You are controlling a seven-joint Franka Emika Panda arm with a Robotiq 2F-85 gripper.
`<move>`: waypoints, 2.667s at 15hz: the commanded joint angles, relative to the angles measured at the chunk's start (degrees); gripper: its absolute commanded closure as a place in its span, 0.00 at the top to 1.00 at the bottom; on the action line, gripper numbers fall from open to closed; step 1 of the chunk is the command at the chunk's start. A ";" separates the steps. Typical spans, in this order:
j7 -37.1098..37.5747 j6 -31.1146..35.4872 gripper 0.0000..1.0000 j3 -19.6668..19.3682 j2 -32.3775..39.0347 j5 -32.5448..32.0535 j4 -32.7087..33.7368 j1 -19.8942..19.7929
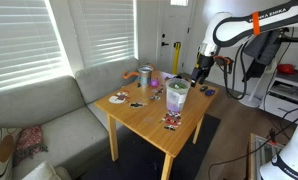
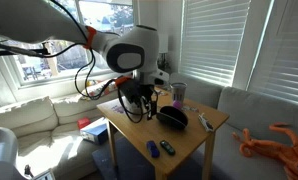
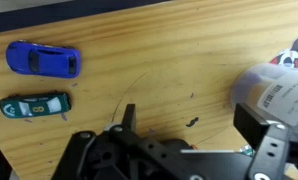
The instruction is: Remove the sachets from the plastic cup and put them on the table
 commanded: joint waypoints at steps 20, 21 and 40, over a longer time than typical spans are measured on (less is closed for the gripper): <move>3.38 -7.93 1.00 7.53 0.39 5.36 12.60 3.99; 3.17 -8.54 1.00 7.38 0.99 6.03 12.91 3.98; -4.86 -7.02 1.00 6.15 3.34 15.65 12.07 3.98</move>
